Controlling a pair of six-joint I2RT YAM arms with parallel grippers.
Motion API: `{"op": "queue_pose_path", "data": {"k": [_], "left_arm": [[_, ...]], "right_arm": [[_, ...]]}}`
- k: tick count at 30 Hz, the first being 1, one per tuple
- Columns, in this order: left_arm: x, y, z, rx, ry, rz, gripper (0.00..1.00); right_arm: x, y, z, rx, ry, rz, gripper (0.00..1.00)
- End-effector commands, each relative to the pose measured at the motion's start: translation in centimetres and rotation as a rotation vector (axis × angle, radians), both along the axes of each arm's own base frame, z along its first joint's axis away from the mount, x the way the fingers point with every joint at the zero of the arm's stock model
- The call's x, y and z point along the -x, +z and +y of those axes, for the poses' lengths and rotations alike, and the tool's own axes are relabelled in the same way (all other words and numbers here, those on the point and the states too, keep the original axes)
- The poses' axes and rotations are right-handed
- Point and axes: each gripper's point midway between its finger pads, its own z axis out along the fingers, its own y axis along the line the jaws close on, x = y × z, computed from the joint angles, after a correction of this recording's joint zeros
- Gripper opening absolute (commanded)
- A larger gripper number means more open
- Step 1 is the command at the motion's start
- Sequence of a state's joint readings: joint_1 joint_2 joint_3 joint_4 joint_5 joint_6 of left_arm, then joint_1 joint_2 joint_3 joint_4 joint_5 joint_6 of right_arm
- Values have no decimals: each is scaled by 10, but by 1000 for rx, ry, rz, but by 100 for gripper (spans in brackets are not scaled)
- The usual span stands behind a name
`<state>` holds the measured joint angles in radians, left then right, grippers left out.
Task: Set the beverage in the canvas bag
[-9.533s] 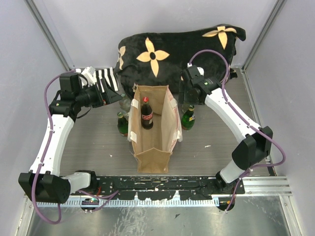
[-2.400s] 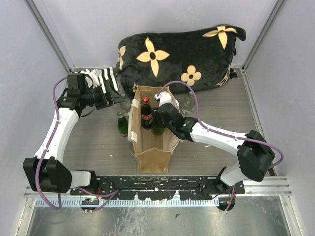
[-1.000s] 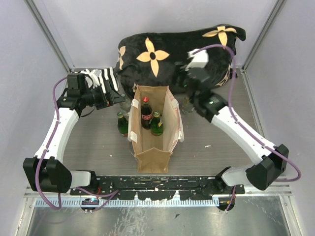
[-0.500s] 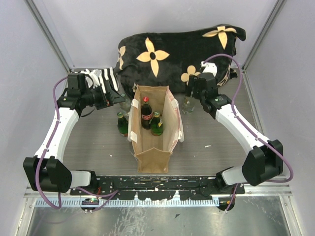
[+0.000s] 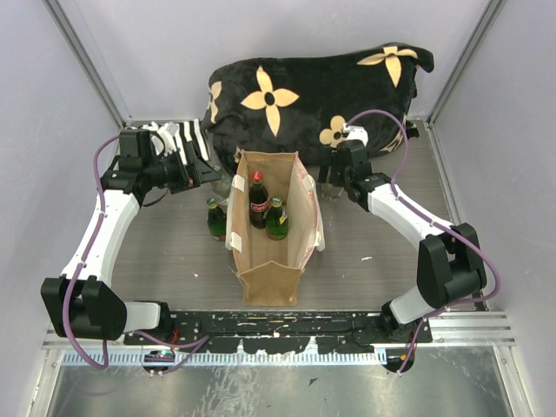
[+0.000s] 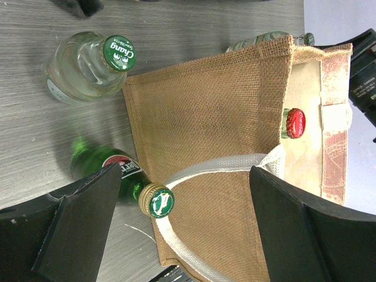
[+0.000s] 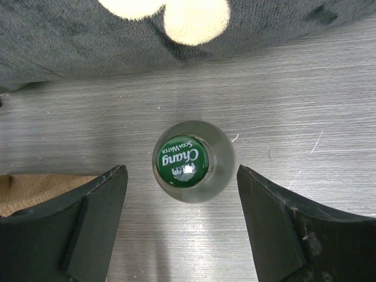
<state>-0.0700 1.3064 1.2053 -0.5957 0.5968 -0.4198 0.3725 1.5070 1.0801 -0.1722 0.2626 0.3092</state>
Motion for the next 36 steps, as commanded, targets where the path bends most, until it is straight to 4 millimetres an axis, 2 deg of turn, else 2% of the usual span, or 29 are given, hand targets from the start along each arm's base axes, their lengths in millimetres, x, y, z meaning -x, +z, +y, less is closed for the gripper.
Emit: {"op": "queue_pose_path", "data": {"k": [1, 5, 11, 16, 17, 20, 21, 24, 26, 30, 36], "left_arm": [[-2, 8, -1, 7, -18, -29, 97], [0, 7, -1, 7, -18, -25, 97], [-1, 6, -1, 8, -17, -25, 97], [-3, 5, -2, 12, -20, -21, 97], [-3, 6, -2, 12, -20, -21, 97], [-3, 5, -2, 14, -19, -17, 97], [-3, 5, -2, 14, -20, -17, 96], [-3, 5, -2, 14, -23, -16, 96], [-3, 5, -3, 14, -23, -14, 96], [-4, 4, -3, 15, -24, -8, 96], [-7, 5, -4, 18, -29, -8, 96]], "right_arm": [[-16, 11, 7, -35, 14, -96, 79], [-15, 11, 5, -30, 9, -113, 69], [-10, 10, 2, -16, 20, -125, 22], [-8, 10, 3, -18, 33, -124, 2], [-8, 11, 3, -21, 33, -125, 1], [-6, 10, 3, -21, 37, -120, 2], [-6, 10, 3, -20, 36, -119, 9], [-5, 13, 4, -33, 39, -126, 46], [-6, 16, 5, -41, 41, -142, 60], [-12, 21, 8, -47, 47, -165, 66], [-26, 22, 19, -57, 84, -189, 68]]}}
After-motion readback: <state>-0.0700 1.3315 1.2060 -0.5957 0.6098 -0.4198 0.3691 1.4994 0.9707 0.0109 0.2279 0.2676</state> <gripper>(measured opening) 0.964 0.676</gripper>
